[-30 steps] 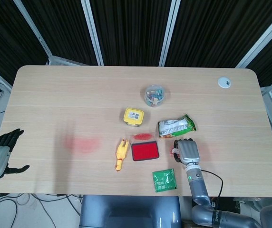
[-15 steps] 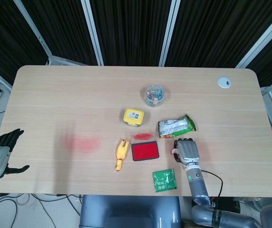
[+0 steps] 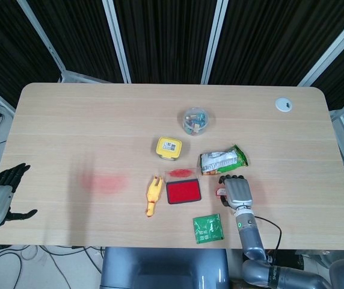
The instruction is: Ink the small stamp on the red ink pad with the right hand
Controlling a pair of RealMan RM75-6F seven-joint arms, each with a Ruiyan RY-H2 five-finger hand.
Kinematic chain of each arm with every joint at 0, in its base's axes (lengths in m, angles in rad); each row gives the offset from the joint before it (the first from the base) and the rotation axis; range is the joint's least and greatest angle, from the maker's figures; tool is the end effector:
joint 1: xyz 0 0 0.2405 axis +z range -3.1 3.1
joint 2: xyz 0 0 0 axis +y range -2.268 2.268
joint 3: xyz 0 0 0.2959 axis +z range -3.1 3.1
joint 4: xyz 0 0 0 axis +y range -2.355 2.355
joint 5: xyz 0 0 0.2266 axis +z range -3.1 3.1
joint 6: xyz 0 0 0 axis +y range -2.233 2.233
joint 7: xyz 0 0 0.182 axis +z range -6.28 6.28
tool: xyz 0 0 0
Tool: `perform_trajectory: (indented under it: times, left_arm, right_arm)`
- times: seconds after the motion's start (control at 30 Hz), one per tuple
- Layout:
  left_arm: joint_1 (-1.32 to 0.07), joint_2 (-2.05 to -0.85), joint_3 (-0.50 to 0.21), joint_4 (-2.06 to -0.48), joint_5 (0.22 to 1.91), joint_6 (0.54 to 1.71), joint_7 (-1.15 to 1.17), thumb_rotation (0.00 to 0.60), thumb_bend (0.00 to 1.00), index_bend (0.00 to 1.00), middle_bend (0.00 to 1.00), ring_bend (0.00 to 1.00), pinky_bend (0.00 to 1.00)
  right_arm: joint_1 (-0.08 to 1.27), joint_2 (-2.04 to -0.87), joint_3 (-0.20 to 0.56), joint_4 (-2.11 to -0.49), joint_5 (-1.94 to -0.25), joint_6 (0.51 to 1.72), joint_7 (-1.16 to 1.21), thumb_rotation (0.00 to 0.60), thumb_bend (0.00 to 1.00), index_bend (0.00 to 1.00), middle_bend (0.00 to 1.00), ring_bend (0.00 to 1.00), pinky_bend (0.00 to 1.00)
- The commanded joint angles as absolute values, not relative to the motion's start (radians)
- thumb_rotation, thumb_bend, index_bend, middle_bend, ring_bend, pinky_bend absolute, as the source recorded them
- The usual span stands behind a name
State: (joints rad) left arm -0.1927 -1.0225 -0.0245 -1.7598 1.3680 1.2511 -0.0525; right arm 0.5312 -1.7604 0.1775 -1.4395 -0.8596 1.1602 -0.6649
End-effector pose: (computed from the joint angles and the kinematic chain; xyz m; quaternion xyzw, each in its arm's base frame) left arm -0.3419 0.2462 0.1449 -0.6034 -0.4895 -0.3484 0.5243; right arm -0.2453 -0.3463 -0.0941 0.6623 -0.4641 0.2624 0.5264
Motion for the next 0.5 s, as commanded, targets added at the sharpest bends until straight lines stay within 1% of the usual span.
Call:
perform_trajectory:
  times: [0.03,0.13,0.2,0.37,0.5]
  left_arm:
    - [-0.193,-1.023,-0.024,-1.76,1.369,1.251,-0.053,0.6,0.0,0.0,0.0,0.0,0.0]
    - [-0.192,-1.023,-0.024,-1.759,1.37,1.252,-0.052,0.6,0.0,0.0,0.0,0.0,0.0]
    - [-0.192,-1.023,-0.024,-1.759,1.372,1.254,-0.052,0.6,0.0,0.0,0.0,0.0,0.0]
    - [-0.189,-1.024,-0.022,-1.758,1.379,1.261,-0.05,0.6,0.0,0.0,0.0,0.0,0.0]
    - [-0.186,-1.024,-0.02,-1.757,1.386,1.268,-0.05,0.6,0.0,0.0,0.0,0.0,0.0]
  right_arm:
    - [0.532,-1.752,0.176,-1.453,-0.86,1.166,-0.673,0.6,0.33,0.26,0.26,0.24,0.25]
    - [0.529,-1.736,0.171,-1.476,-0.874,1.182,-0.679,0.6,0.29,0.19,0.18,0.18,0.24]
    - [0.523,-1.716,0.164,-1.503,-0.892,1.198,-0.682,0.6,0.28,0.17,0.15,0.15,0.23]
    - [0.497,-1.649,0.134,-1.579,-0.949,1.24,-0.676,0.6,0.27,0.15,0.11,0.11,0.22]
    - [0.464,-1.577,0.095,-1.633,-1.03,1.282,-0.648,0.6,0.26,0.13,0.09,0.09,0.22]
